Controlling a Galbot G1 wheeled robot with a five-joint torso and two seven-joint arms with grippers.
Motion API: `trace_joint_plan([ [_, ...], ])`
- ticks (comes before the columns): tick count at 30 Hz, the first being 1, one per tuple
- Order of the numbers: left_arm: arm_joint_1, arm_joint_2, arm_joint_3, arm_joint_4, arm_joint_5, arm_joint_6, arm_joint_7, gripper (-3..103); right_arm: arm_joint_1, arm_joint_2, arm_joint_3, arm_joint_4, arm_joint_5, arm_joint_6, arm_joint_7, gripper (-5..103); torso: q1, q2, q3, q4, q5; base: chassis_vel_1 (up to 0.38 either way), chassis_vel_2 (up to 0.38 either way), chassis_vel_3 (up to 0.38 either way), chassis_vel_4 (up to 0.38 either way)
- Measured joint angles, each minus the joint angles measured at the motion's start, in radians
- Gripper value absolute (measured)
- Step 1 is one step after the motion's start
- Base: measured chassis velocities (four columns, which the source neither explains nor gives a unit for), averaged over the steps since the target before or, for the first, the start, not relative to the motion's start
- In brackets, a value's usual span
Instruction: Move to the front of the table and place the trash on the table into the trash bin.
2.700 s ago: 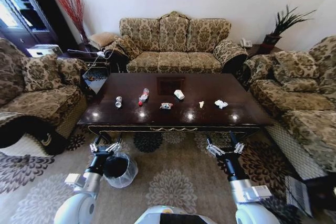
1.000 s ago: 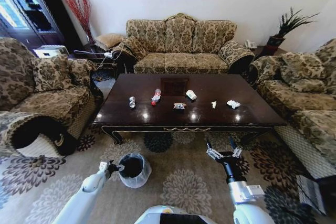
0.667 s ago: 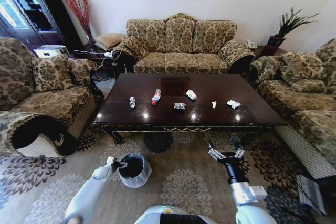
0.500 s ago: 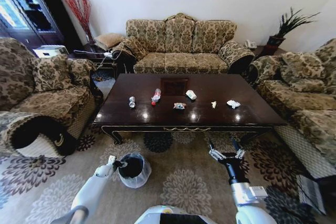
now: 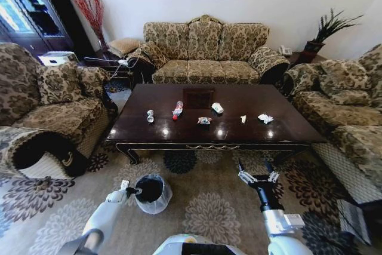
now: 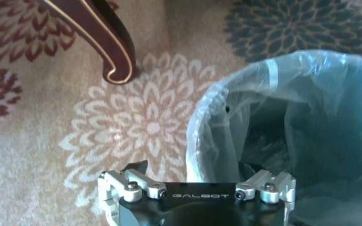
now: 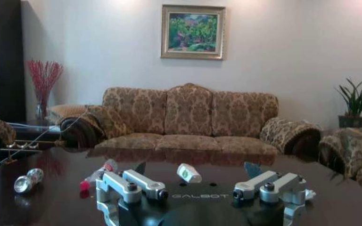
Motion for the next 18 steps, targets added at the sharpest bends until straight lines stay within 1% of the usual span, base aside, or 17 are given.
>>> trace_joint_plan([
  [6, -0.019, -0.017, -0.017, 0.034, 0.017, -0.002, 0.013, 96, -0.005, -0.004, 0.005, 0.005, 0.003, 0.0, 0.003, 100, 0.0, 0.0, 0.0, 0.0, 0.0, 0.0, 0.0, 0.0, 0.0],
  [7, -0.02, -0.018, -0.018, 0.034, 0.017, -0.002, 0.018, 93, -0.005, -0.004, 0.005, 0.005, 0.004, 0.0, 0.004, 100, 0.0, 0.0, 0.0, 0.0, 0.0002, 0.0, 0.0, 0.0, 0.0],
  [9, -0.023, -0.021, -0.018, 0.034, 0.017, 0.0, 0.021, 81, -0.005, -0.003, 0.004, 0.002, 0.004, 0.001, 0.005, 100, 0.0, 0.0, 0.0, 0.0, 0.0003, 0.0, 0.0, 0.0, 0.0],
  [10, -0.023, -0.021, -0.018, 0.034, 0.017, 0.0, 0.021, 81, -0.005, -0.003, 0.004, 0.002, 0.004, 0.001, 0.005, 100, 0.0, 0.0, 0.0, 0.0, 0.0003, 0.0, 0.0, 0.0, 0.0],
  [11, -0.025, -0.023, -0.018, 0.033, 0.017, 0.003, 0.023, 76, -0.005, -0.002, 0.002, -0.001, 0.004, 0.002, 0.005, 100, 0.0, 0.0, 0.0, 0.0, 0.0002, 0.0, 0.0, 0.0, 0.0],
  [12, -0.027, -0.024, -0.018, 0.034, 0.017, 0.006, 0.024, 76, -0.004, -0.001, 0.001, -0.002, 0.004, 0.003, 0.005, 100, 0.0, 0.0, 0.0, 0.0, 0.0003, 0.0, 0.0, 0.0, 0.0],
  [13, -0.029, -0.026, -0.018, 0.035, 0.017, 0.007, 0.024, 70, -0.004, 0.0, 0.001, -0.003, 0.004, 0.003, 0.005, 100, 0.0, 0.0, 0.0, 0.0, 0.0003, 0.0, 0.0, 0.0, 0.0],
  [14, -0.029, -0.026, -0.018, 0.035, 0.017, 0.007, 0.024, 70, -0.004, 0.0, 0.001, -0.003, 0.004, 0.003, 0.005, 100, 0.0, 0.0, 0.0, 0.0, 0.0003, 0.0, 0.0, 0.0, 0.0],
  [17, -0.036, -0.033, -0.019, 0.044, 0.023, 0.01, 0.012, 54, -0.004, 0.0, 0.002, -0.004, 0.004, 0.003, 0.006, 100, 0.0, 0.0, 0.0, 0.0, 0.0002, 0.0, 0.0, 0.0, 0.0],
  [18, -0.036, -0.033, -0.019, 0.044, 0.023, 0.01, 0.012, 54, -0.004, 0.0, 0.002, -0.004, 0.004, 0.003, 0.006, 100, 0.0, 0.0, 0.0, 0.0, 0.0002, 0.0, 0.0, 0.0, 0.0],
])
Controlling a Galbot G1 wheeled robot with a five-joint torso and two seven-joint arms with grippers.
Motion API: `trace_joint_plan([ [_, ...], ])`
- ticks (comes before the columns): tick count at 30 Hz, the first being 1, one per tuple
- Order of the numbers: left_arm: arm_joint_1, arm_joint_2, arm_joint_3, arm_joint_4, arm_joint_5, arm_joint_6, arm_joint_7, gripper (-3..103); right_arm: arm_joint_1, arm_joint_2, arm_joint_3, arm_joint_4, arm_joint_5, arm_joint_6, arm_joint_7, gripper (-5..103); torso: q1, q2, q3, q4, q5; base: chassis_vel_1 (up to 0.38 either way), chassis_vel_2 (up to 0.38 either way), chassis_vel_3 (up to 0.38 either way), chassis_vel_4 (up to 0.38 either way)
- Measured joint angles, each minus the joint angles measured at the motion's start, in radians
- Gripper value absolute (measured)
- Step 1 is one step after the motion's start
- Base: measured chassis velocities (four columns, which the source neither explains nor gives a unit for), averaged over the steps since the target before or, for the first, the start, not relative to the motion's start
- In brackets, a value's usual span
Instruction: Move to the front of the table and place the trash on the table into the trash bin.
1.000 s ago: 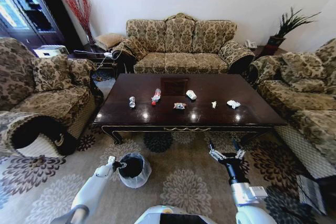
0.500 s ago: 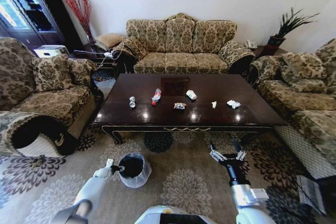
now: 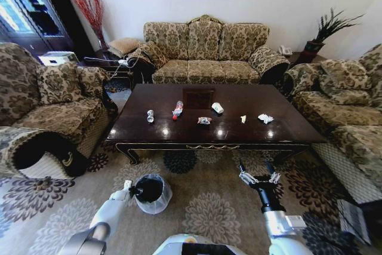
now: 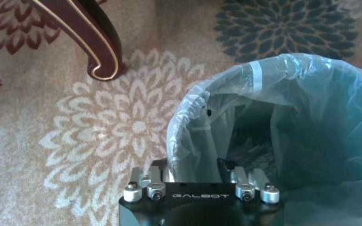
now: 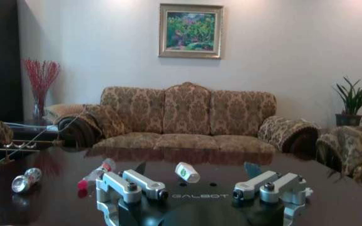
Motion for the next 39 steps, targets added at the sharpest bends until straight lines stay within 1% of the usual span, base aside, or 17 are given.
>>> trace_joint_plan([
  [4, -0.007, -0.007, -0.003, 0.005, 0.02, 0.001, 0.0, 32, -0.001, -0.003, 0.005, 0.0, 0.002, 0.0, 0.004, 100, 0.0, 0.0, 0.0, 0.0002, 0.0005, 0.0, 0.0, 0.0, 0.0],
  [6, -0.008, -0.008, -0.004, 0.006, 0.021, 0.001, 0.0, 32, -0.001, -0.003, 0.005, 0.001, 0.002, 0.0, 0.004, 100, 0.0, 0.0, 0.0, 0.0002, 0.0003, 0.0, 0.0, 0.0, 0.0],
  [9, -0.011, -0.011, -0.006, 0.007, 0.022, -0.002, 0.001, 16, -0.001, -0.001, 0.006, 0.003, 0.002, 0.0, 0.005, 100, 0.0, 0.0, 0.0, 0.0, -0.0001, 0.0, 0.0, 0.0, 0.0],
  [11, -0.011, -0.012, -0.006, 0.007, 0.022, -0.002, 0.001, 16, -0.002, 0.0, 0.006, 0.003, 0.002, 0.0, 0.005, 100, 0.0, 0.0, 0.0, 0.0, 0.0001, 0.0, 0.0, 0.0, 0.0],
  [12, -0.011, -0.012, -0.007, 0.007, 0.022, -0.004, 0.001, 11, -0.002, 0.001, 0.006, 0.004, 0.002, 0.001, 0.005, 100, 0.0, 0.0, 0.0, 0.0001, -0.0001, 0.0, 0.0, 0.0, 0.0],
  [13, -0.011, -0.012, -0.007, 0.007, 0.022, -0.004, 0.001, 11, -0.002, 0.001, 0.006, 0.004, 0.002, 0.001, 0.005, 100, 0.0, 0.0, 0.0, 0.0001, -0.0001, 0.0, 0.0, 0.0, 0.0],
  [15, -0.011, -0.015, -0.009, 0.006, 0.022, -0.005, 0.005, 3, -0.003, 0.002, 0.006, 0.004, 0.002, 0.001, 0.005, 100, 0.0, 0.0, 0.0, -0.0001, -0.0005, 0.0, 0.0, 0.0, 0.0],
  [19, 0.001, -0.014, -0.01, -0.013, 0.017, 0.007, -0.006, 1, -0.003, 0.003, 0.006, 0.004, 0.002, 0.001, 0.006, 100, 0.0, 0.0, 0.0, -0.0001, -0.0005, 0.0, 0.0, 0.0, 0.0],
  [22, 0.042, 0.001, -0.006, -0.086, -0.004, 0.036, -0.035, 1, 0.005, 0.005, 0.0, -0.003, 0.002, 0.002, 0.006, 100, 0.0, 0.0, 0.0, -0.0002, -0.0006, 0.0, 0.0, 0.0, 0.0],
  [27, 0.081, 0.033, -0.008, -0.157, -0.007, 0.05, -0.044, 1, 0.018, 0.011, -0.009, -0.013, 0.004, 0.004, 0.005, 100, 0.0, 0.0, 0.0, -0.0001, -0.0004, 0.0, 0.0, 0.0, 0.0],
  [29, 0.118, 0.069, -0.021, -0.218, -0.015, 0.054, -0.045, 1, 0.024, 0.013, -0.011, -0.018, 0.007, 0.008, 0.003, 100, 0.0, 0.0, 0.0, -0.0002, -0.0006, 0.0, 0.0, 0.0, 0.0],
  [31, 0.196, 0.13, -0.053, -0.342, -0.076, 0.077, -0.046, 1, 0.029, 0.013, -0.011, -0.026, 0.019, 0.017, -0.004, 100, 0.0, 0.0, 0.0, -0.0002, -0.0002, 0.0, 0.0, 0.0, 0.0],
  [32, 0.196, 0.13, -0.053, -0.342, -0.076, 0.077, -0.046, 1, 0.029, 0.013, -0.011, -0.026, 0.019, 0.017, -0.004, 100, 0.0, 0.0, 0.0, -0.0002, -0.0002, 0.0, 0.0, 0.0, 0.0],
  [35, 0.362, 0.213, -0.121, -0.562, -0.185, 0.115, -0.061, 1, 0.038, 0.006, -0.005, -0.043, 0.046, 0.028, -0.016, 100, 0.0, 0.0, 0.0, 0.0002, 0.0002, 0.0, 0.0, 0.0, 0.0],
  [36, 0.362, 0.213, -0.121, -0.562, -0.185, 0.115, -0.061, 1, 0.038, 0.006, -0.005, -0.043, 0.046, 0.028, -0.016, 100, 0.0, 0.0, 0.0, 0.0002, 0.0002, 0.0, 0.0, 0.0, 0.0],
  [38, 0.511, 0.262, -0.195, -0.769, -0.266, 0.13, -0.088, 1, 0.049, 0.003, -0.003, -0.064, 0.064, 0.036, -0.025, 100, 0.0, 0.0, 0.0, 0.0005, 0.0001, 0.0, 0.0, 0.0, 0.0],
  [39, 0.511, 0.262, -0.195, -0.769, -0.266, 0.13, -0.088, 1, 0.049, 0.003, -0.003, -0.064, 0.064, 0.036, -0.025, 100, 0.0, 0.0, 0.0, 0.0005, 0.0001, 0.0, 0.0, 0.0, 0.0],
])
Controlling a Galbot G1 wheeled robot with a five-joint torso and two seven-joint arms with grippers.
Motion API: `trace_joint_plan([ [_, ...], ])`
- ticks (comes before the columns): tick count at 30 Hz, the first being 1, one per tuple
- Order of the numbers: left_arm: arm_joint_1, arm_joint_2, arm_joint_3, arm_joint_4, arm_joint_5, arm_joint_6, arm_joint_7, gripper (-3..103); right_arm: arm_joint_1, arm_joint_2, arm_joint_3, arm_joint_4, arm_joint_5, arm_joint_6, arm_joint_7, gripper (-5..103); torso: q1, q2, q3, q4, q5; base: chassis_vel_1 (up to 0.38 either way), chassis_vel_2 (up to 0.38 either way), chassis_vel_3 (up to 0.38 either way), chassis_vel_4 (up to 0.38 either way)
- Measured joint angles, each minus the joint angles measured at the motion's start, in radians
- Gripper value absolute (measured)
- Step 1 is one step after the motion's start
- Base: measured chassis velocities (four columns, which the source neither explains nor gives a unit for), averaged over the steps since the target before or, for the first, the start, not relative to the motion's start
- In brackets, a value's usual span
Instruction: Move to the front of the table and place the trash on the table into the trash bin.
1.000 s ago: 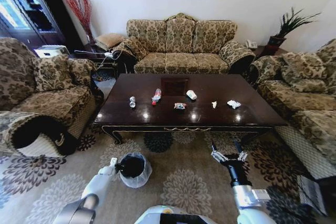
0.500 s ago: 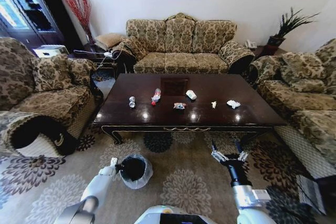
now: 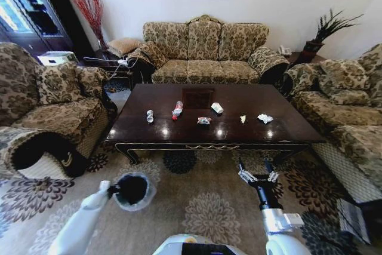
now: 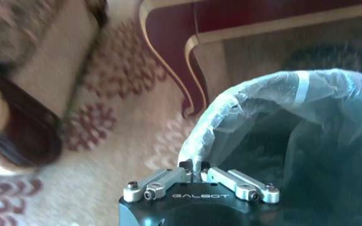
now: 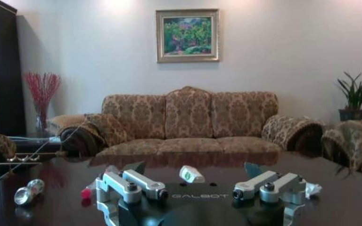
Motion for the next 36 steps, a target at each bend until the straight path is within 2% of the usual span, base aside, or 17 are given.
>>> trace_joint_plan([
  [2, 0.139, 0.007, -0.114, -0.192, -0.038, 0.002, -0.025, 1, 0.006, 0.001, -0.001, -0.024, 0.017, 0.017, -0.008, 100, 0.0, 0.0, 0.0, -0.0005, -0.0011, 0.0, 0.0, 0.0, 0.0],
  [3, 0.139, 0.007, -0.114, -0.192, -0.038, 0.002, -0.025, 1, 0.006, 0.001, -0.001, -0.024, 0.017, 0.017, -0.008, 100, 0.0, 0.0, 0.0, -0.0005, -0.0011, 0.0, 0.0, 0.0, 0.0],
  [4, 0.207, -0.002, -0.172, -0.282, -0.057, 0.001, -0.033, 1, 0.008, 0.001, -0.002, -0.035, 0.021, 0.029, -0.012, 100, 0.0, 0.0, 0.0, -0.0008, 0.0004, 0.0, 0.0, 0.0, 0.0],
  [5, 0.264, -0.016, -0.218, -0.352, -0.07, 0.001, -0.035, 1, 0.01, 0.001, -0.001, -0.047, 0.021, 0.043, -0.014, 100, 0.0, 0.0, 0.0, -0.0008, 0.0009, 0.0, 0.0, 0.0, 0.0],
  [7, 0.379, -0.063, -0.318, -0.506, -0.089, 0.0, -0.031, 1, 0.012, -0.003, 0.008, -0.084, 0.008, 0.096, -0.028, 100, 0.0, 0.0, 0.0, -0.0006, -0.0011, 0.0, 0.0, 0.0, 0.0],
  [8, 0.379, -0.063, -0.318, -0.506, -0.089, 0.0, -0.031, 1, 0.012, -0.003, 0.008, -0.084, 0.008, 0.096, -0.028, 100, 0.0, 0.0, 0.0, -0.0006, -0.0011, 0.0, 0.0, 0.0, 0.0],
  [11, 0.488, -0.142, -0.442, -0.704, -0.114, -0.003, -0.031, 1, 0.001, -0.01, 0.014, -0.099, 0.016, 0.138, -0.038, 100, 0.0, 0.0, 0.0, -0.0004, 0.0005, 0.0, 0.0, 0.0, 0.0],
  [14, 0.512, -0.163, -0.467, -0.751, -0.124, -0.011, -0.03, 1, -0.001, -0.013, 0.013, -0.098, 0.026, 0.146, -0.045, 100, 0.0, 0.0, 0.0, -0.0005, -0.0005, 0.0, 0.0, 0.0, 0.0],
  [18, 0.575, -0.201, -0.576, -0.911, -0.155, -0.031, -0.035, 1, 0.002, -0.012, 0.012, -0.062, 0.05, 0.178, -0.084, 100, 0.0, 0.0, 0.0, -0.0003, -0.0001, 0.0, 0.0, 0.0, 0.0],
  [19, 0.575, -0.201, -0.576, -0.911, -0.155, -0.031, -0.035, 1, 0.002, -0.012, 0.012, -0.062, 0.05, 0.178, -0.084, 100, 0.0, 0.0, 0.0, -0.0003, -0.0001, 0.0, 0.0, 0.0, 0.0],
  [21, 0.574, -0.167, -0.635, -1.003, -0.205, -0.01, -0.036, 1, 0.009, -0.008, 0.009, -0.04, 0.055, 0.207, -0.09, 100, 0.0, 0.0, 0.0, -0.0003, 0.0002, 0.0, 0.0, 0.0, 0.0],
  [24, 0.554, -0.125, -0.671, -1.057, -0.243, 0.004, -0.041, 1, 0.009, -0.006, 0.008, -0.03, 0.055, 0.224, -0.09, 100, 0.0, 0.0, 0.0, -0.0005, 0.0, 0.0, 0.0, 0.0, 0.0],
  [27, 0.499, -0.029, -0.714, -1.101, -0.314, 0.048, -0.047, 1, -0.004, -0.003, 0.012, -0.019, 0.058, 0.253, -0.09, 100, 0.0, 0.0, 0.0, -0.0006, 0.0006, 0.0, 0.0, 0.0, 0.0],
  [28, 0.472, 0.019, -0.722, -1.099, -0.344, 0.07, -0.049, 1, -0.011, -0.003, 0.017, -0.013, 0.06, 0.253, -0.089, 100, 0.0, 0.0, 0.0, -0.001, -0.0001, 0.0, 0.0, 0.0, 0.0],
  [29, 0.472, 0.019, -0.722, -1.099, -0.344, 0.07, -0.049, 1, -0.011, -0.003, 0.017, -0.013, 0.06, 0.253, -0.089, 100, 0.0, 0.0, 0.0, -0.001, -0.0001, 0.0, 0.0, 0.0, 0.0],
  [31, 0.43, 0.086, -0.709, -1.065, -0.366, 0.095, -0.06, 1, -0.018, 0.0, 0.027, 0.007, 0.056, 0.226, -0.063, 100, 0.0, 0.0, 0.0, -0.0009, -0.0001, 0.0, 0.0, 0.0, 0.0],
  [36, 0.395, 0.111, -0.661, -1.028, -0.367, 0.102, -0.066, 1, -0.032, 0.015, 0.037, 0.051, 0.045, 0.202, -0.038, 100, 0.0, 0.0, 0.0, -0.0006, -0.0011, 0.0, 0.0, 0.0, 0.0],
])
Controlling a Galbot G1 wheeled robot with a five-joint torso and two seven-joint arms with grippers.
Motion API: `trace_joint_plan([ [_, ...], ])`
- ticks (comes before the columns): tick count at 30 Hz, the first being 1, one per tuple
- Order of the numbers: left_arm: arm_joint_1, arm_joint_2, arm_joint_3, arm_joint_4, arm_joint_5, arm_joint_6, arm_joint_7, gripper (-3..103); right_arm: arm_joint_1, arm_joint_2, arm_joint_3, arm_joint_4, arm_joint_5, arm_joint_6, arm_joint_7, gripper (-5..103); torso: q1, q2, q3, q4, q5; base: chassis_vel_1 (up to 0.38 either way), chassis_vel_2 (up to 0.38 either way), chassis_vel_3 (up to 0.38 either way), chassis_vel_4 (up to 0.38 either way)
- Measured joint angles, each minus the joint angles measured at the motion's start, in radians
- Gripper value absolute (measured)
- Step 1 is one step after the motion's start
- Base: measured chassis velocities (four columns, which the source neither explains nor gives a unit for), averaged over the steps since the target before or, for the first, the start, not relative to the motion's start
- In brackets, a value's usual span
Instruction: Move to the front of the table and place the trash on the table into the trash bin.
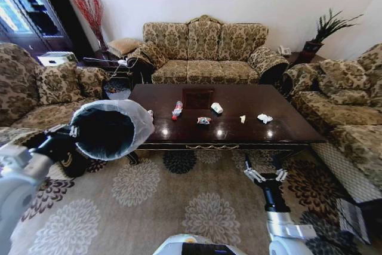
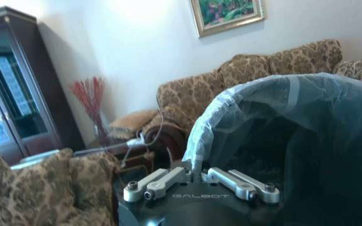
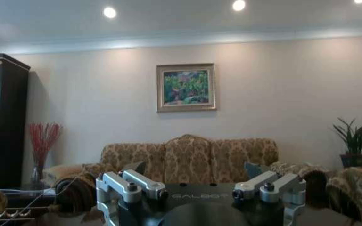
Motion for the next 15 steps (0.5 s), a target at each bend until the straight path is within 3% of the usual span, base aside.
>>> trace_joint_plan([
  [4, 0.002, -0.042, 0.056, 0.021, 0.024, -0.035, 0.009, 1, -0.006, 0.005, 0.003, 0.033, -0.003, -0.006, 0.002, 100, 0.0, 0.0, 0.0, 0.0002, 0.0007, 0.0, 0.0, 0.0, 0.0],
  [8, 0.0, -0.045, 0.055, 0.024, 0.025, -0.044, 0.014, 1, -0.004, 0.004, 0.0, 0.034, -0.004, -0.008, -0.001, 100, 0.0, 0.0, 0.0, 0.0002, 0.0011, -0.06, 0.043, 0.068, -0.06],
  [15, 0.013, -0.043, 0.043, 0.03, 0.026, -0.062, 0.031, 1, -0.013, 0.008, 0.007, 0.002, 0.013, 0.018, 0.001, 100, 0.0, 0.0, 0.0, 0.0002, 0.001, -0.174, 0.175, 0.166, -0.154],
])
